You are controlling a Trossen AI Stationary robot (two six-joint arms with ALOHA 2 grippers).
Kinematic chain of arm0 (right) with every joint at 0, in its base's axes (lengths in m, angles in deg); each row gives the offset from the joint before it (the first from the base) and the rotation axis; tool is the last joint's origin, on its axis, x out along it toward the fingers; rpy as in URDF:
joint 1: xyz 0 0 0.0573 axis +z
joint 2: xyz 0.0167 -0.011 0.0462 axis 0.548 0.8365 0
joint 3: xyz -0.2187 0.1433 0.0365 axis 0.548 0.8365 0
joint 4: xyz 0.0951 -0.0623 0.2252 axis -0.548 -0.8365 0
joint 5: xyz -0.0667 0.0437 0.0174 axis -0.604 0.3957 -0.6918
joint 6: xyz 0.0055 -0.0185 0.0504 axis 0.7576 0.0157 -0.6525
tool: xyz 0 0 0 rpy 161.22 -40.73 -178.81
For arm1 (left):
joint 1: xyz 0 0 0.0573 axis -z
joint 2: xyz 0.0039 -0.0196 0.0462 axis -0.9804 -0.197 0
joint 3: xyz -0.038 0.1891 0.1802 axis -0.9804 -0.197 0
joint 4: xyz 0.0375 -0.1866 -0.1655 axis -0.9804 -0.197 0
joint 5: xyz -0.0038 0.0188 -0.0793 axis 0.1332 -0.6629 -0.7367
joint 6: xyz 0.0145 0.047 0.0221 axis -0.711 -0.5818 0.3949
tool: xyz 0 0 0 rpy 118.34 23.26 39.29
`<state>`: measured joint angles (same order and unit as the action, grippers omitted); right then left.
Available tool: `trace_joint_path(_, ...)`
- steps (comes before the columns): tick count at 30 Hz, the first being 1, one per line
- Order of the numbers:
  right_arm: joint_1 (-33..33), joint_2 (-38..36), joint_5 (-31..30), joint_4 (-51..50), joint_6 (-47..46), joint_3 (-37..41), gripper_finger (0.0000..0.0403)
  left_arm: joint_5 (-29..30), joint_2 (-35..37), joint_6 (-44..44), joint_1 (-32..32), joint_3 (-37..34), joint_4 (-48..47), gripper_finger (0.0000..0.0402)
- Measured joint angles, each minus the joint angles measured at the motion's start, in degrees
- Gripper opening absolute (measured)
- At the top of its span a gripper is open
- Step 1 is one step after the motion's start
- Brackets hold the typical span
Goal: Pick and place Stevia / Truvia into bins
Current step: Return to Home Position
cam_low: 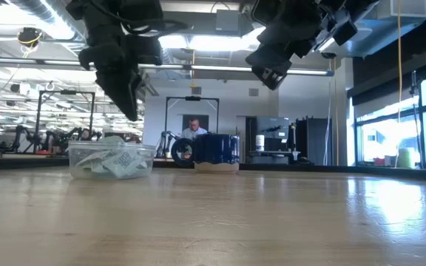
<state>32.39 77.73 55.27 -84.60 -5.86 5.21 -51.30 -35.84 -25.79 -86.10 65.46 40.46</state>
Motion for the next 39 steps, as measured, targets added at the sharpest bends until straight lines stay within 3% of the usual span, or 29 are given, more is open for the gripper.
trace_joint_path(14,0.02,0.02,-2.47,-1.51,1.27,0.00,0.0157,1.53,-4.20,-0.99,0.35,-3.80,3.48,0.0082)
trace_joint_path(25,0.02,0.02,-2.47,-2.02,1.26,0.00,0.0157,2.34,-13.33,-2.06,0.35,-3.85,4.65,0.0082)
trace_joint_path(30,0.00,0.02,-2.47,-2.00,1.06,0.00,0.0157,6.07,-10.10,-2.40,0.32,-3.18,3.43,0.0082)
trace_joint_path(39,-0.59,-2.61,-2.46,-5.80,3.12,0.02,0.0157,6.38,0.80,-3.68,0.35,-0.78,3.13,0.0082)
